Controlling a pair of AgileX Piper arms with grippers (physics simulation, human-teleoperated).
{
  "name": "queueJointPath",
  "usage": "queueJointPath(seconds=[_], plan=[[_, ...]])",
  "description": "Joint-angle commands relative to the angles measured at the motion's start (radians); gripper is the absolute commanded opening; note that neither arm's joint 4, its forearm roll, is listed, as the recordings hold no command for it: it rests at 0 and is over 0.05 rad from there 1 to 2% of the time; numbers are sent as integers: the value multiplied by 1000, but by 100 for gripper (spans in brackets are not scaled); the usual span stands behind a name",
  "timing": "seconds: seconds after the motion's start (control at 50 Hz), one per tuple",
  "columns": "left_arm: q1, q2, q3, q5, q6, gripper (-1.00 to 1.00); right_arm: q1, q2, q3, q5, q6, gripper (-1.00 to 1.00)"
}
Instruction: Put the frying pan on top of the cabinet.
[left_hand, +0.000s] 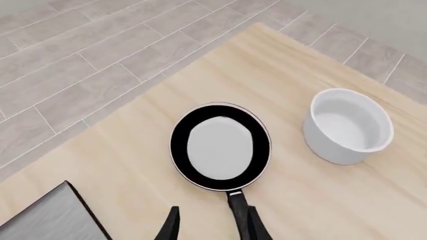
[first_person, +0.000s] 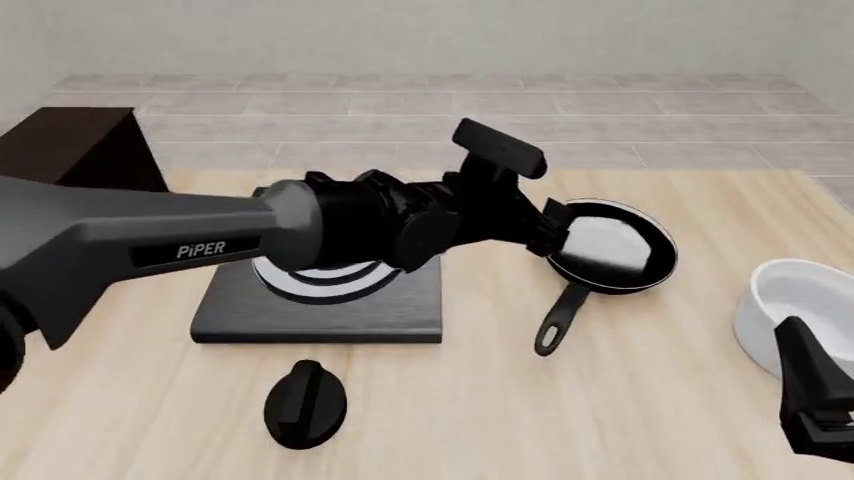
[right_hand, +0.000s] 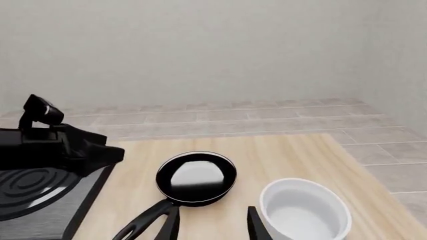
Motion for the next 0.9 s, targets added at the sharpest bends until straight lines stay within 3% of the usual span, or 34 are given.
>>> queueJointPath(seconds=[0.02,0.9], plan=[[-28,25,-32,17,-13,100,3,-1,0,1,-3,100],[-82,140,-66,27,-2,100,-7,13,0,-10,10,100]])
